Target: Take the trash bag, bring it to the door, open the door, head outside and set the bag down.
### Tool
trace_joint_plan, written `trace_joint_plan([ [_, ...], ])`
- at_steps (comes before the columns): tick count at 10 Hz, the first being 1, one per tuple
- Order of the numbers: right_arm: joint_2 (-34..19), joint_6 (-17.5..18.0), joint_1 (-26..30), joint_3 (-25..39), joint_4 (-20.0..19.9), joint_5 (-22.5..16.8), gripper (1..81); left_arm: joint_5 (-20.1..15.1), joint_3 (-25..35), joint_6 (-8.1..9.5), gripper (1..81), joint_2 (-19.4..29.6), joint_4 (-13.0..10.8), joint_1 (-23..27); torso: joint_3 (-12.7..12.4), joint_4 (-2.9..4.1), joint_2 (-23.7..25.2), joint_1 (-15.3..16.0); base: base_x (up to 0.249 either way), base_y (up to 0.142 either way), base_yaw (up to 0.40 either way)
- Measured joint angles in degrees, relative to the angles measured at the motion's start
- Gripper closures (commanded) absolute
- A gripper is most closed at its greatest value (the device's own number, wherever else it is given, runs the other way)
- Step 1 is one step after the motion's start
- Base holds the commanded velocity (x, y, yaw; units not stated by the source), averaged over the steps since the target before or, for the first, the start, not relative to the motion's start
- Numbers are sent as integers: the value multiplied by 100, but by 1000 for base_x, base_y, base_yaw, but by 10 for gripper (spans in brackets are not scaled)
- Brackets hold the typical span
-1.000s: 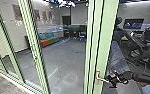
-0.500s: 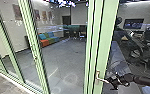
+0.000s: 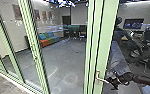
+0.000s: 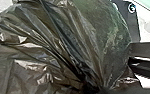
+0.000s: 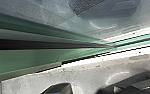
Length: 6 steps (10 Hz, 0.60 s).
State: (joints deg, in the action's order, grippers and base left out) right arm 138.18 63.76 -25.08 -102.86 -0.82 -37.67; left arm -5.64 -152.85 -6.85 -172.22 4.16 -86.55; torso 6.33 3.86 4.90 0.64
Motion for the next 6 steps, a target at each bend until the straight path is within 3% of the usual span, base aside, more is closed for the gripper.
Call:
trace_joint_plan([
  [6,542,2,-446,-785,108,324,10,0,-51,0,811,-17,-5,0,-9,0,2,-5,0,0,0],
])
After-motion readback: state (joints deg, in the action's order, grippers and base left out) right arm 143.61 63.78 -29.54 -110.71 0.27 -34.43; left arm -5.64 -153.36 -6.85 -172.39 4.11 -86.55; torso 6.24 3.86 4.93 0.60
